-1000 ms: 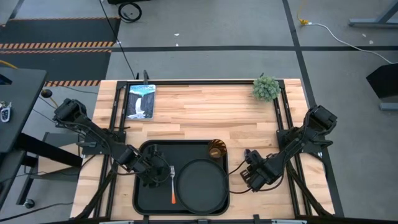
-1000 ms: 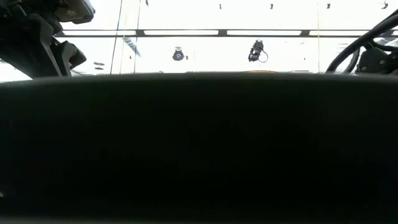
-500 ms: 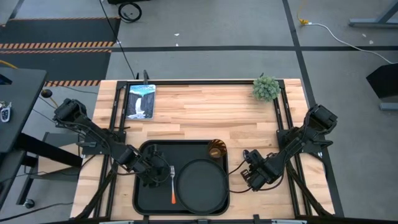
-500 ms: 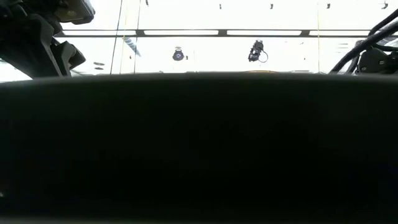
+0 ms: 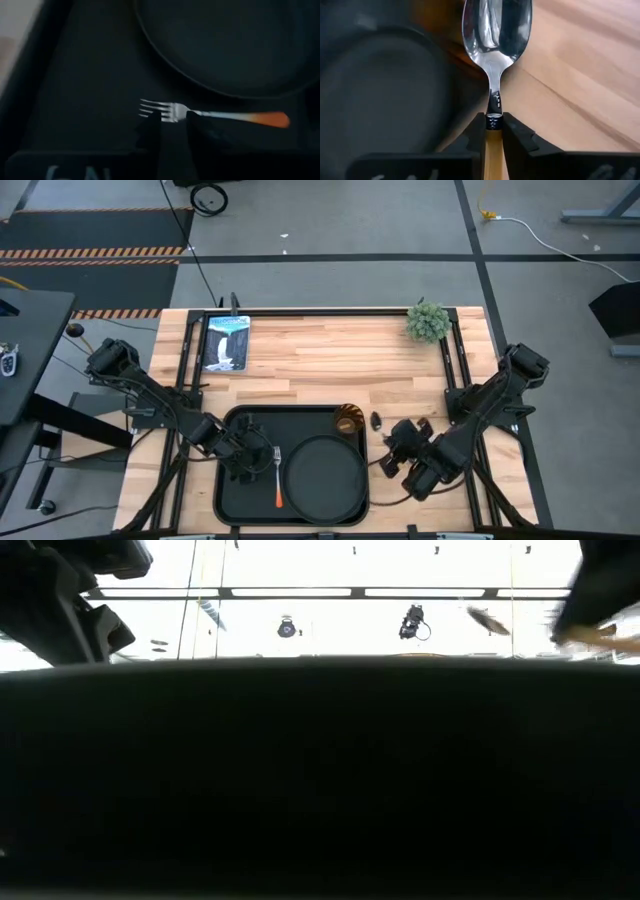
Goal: Pick and place plate/cup/fork/spoon on tray
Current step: Put the yellow spoon on the left side of the black tray
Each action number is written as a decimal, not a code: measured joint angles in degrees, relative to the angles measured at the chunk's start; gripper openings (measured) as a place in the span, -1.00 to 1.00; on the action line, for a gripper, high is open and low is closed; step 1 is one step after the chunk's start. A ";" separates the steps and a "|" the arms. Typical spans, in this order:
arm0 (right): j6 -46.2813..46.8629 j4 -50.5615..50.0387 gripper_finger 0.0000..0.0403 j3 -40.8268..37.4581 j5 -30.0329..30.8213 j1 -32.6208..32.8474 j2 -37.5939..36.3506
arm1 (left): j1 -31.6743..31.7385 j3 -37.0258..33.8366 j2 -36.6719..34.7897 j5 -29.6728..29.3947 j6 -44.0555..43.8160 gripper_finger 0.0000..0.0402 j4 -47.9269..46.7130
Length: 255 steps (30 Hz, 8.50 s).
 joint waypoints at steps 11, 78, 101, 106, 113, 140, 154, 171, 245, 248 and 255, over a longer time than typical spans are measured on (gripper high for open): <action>-33.72 35.01 -0.77 4.21 10.84 -1.04 0.65 | -3.83 -0.02 -0.17 4.32 7.67 -0.48 8.83; -82.61 88.84 -0.76 52.80 30.07 -13.11 56.08 | -18.36 -9.14 0.64 -25.59 4.06 0.15 26.72; -85.92 91.32 -0.76 52.78 25.75 -13.09 56.12 | -15.17 -9.14 1.66 -17.39 7.01 -0.32 31.82; -85.62 91.74 -0.76 52.78 23.95 -13.07 56.12 | -15.19 -9.14 1.66 -16.86 10.54 -0.39 34.68; -85.46 91.99 -0.76 52.78 24.87 -13.05 56.12 | -15.17 -9.14 1.66 -15.62 12.04 -0.40 36.05; -83.28 91.08 -0.43 52.75 24.69 -12.39 56.08 | -15.32 -9.14 1.60 -15.65 7.46 -0.57 32.94; -84.28 87.86 -0.43 52.73 29.02 -8.20 54.21 | -15.42 -9.14 1.60 -13.08 4.61 -0.58 31.98; -92.08 77.65 -0.43 52.72 34.92 -5.53 49.18 | -22.65 -9.11 6.56 -12.58 -21.65 -0.58 32.90; -82.21 38.56 -0.43 30.74 -24.65 -25.26 23.21 | -25.27 -9.14 12.79 -22.70 -67.83 -0.82 26.03; -82.28 40.67 -0.43 28.46 -28.16 -28.87 23.27 | -25.27 -9.14 12.79 -23.88 -67.38 -0.82 25.38; -83.01 41.20 -0.43 26.26 -32.52 -33.38 23.32 | -25.41 -9.14 12.79 -27.17 -65.58 -0.82 24.52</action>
